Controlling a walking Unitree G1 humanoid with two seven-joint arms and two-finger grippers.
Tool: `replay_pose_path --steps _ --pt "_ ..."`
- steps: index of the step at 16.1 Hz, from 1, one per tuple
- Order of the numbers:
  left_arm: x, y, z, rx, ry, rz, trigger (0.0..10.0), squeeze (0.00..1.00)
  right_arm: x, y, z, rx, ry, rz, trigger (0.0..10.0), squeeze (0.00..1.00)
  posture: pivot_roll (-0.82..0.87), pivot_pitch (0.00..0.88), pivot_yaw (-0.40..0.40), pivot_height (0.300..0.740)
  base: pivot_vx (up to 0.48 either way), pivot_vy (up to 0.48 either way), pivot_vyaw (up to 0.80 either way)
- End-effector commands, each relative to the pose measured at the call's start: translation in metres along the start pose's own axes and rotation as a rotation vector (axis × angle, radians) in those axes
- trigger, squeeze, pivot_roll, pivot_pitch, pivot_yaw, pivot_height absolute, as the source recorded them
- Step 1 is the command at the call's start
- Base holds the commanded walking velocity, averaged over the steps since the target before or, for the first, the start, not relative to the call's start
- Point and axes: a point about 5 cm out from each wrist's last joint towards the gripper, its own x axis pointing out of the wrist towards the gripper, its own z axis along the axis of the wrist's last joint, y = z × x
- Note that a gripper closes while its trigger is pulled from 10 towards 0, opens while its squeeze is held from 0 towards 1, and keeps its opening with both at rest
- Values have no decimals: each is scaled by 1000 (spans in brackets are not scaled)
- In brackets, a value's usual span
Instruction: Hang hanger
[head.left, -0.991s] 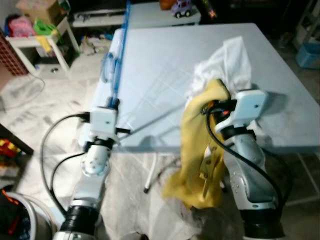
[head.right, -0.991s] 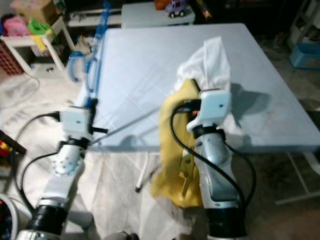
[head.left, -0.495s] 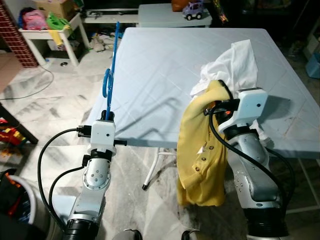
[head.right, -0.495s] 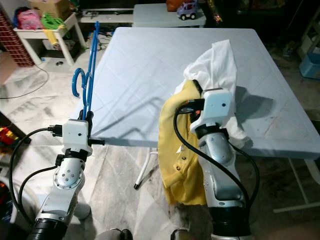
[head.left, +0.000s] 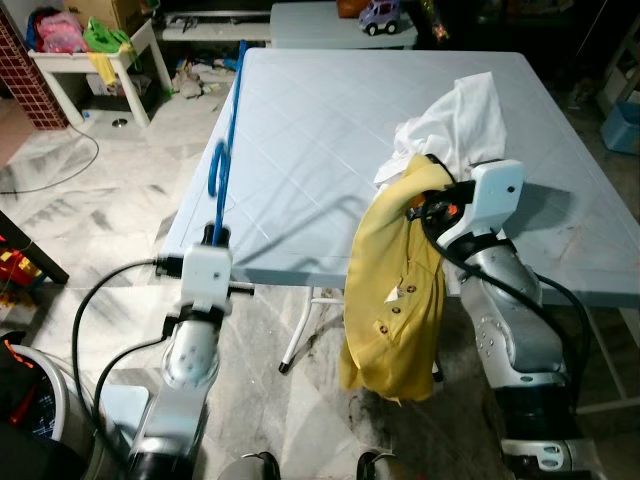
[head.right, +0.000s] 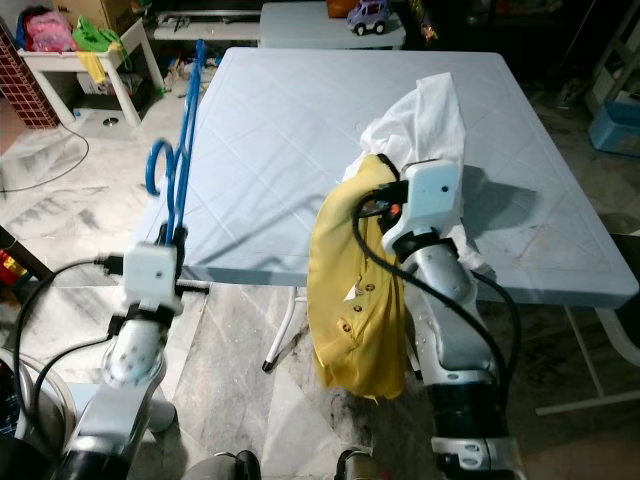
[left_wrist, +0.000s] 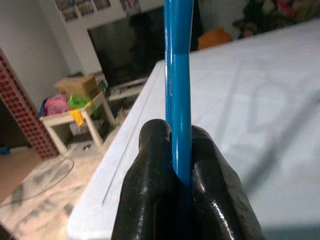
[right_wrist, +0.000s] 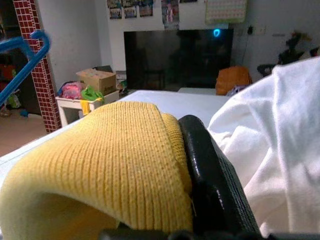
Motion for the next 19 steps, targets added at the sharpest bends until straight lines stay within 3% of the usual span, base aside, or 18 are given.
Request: replay_pose_path --steps 1,5,8,9,10,11,14,16,17,18,19 --pt "0 3 5 10 -22 7 10000 0 4 2 5 14 -20 7 10000 0 30 182 -1 740 0 0 0" --pt "-15 9 2 73 -44 -56 10000 0 14 17 1 8 -14 80 10000 0 43 185 -2 740 0 0 0" --pt "-14 9 3 67 -38 -35 10000 0 42 20 6 -3 -7 128 10000 0 53 189 -5 740 0 0 0" --pt "-13 6 5 62 -44 -36 10000 0 65 26 18 -44 -17 187 10000 0 59 192 -10 740 0 0 0" --pt "-13 5 6 60 -46 -36 10000 0 74 28 26 -67 -30 211 10000 0 59 192 -10 740 0 0 0" --pt "-13 4 7 55 -49 -35 10000 0 102 29 54 -112 -35 235 10000 0 60 196 -13 740 0 0 0" --pt "-16 2 7 51 -45 -36 10000 0 136 18 108 -130 22 145 10000 0 75 205 -25 740 0 0 0" --pt "-18 2 6 52 -40 -25 10000 0 141 5 129 -170 24 30 10000 0 84 209 -32 740 0 0 0" --pt "-18 2 6 52 -40 -25 10000 0 141 5 129 -170 24 30 10000 0 84 209 -32 740 0 0 0" --pt "-19 2 7 51 -40 -15 10000 0 141 -11 156 -236 -58 -115 10000 0 91 218 -36 740 0 0 0" --pt "-20 2 8 53 -41 -9 10000 0 137 -25 189 -363 -181 -256 10000 0 94 222 -36 740 0 0 0"
